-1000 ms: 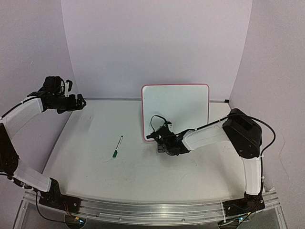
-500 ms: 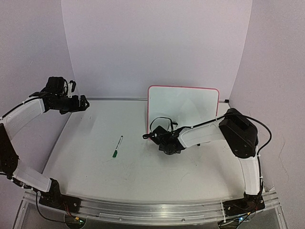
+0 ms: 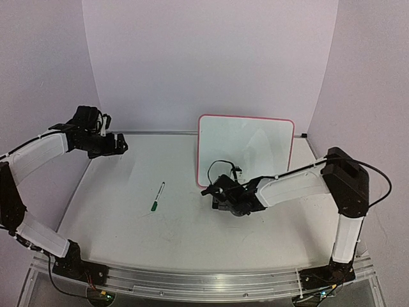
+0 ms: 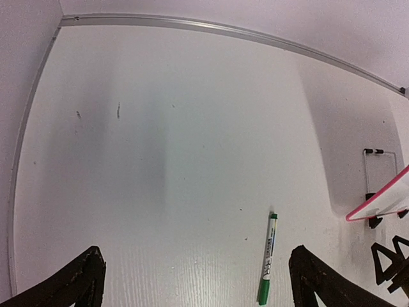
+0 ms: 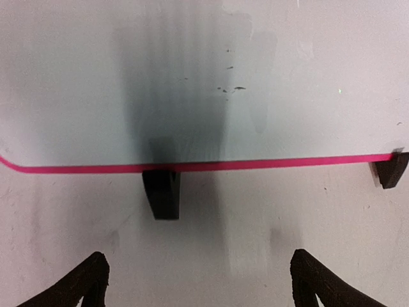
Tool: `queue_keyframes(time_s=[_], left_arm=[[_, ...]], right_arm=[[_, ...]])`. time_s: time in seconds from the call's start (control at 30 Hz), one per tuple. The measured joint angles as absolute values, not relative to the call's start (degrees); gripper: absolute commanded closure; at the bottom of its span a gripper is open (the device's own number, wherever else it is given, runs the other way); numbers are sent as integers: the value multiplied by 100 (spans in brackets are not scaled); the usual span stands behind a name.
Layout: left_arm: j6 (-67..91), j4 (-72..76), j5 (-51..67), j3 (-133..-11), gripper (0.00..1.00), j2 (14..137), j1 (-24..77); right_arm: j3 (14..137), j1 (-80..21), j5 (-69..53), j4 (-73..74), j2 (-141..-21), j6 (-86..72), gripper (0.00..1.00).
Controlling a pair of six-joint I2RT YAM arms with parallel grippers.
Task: Write a sentence on the whiteboard
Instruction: Move the whiteboard stand to the center of the board, then pick up the whiteboard marker from the center of the board.
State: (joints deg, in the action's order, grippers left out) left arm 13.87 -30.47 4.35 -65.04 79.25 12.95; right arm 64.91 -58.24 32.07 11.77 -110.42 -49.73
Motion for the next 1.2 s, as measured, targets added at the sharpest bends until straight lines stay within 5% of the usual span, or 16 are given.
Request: queue_keyframes(time_s=[0.27,0.67,1.2], left_arm=[[2152,-2531,291,-5660,3,8304,2816],[2953,-2389,-109,-5264,46,9460,4247],[2989,-2556,-641,-5475,81,9955,4233]], right_arm=[[5188,-5911,3092,599,-9289,-4349,2],[4518,-5671,3080,168,-7608,-3232,3],[4421,-5579,2510,106,-7647,-3089,5]])
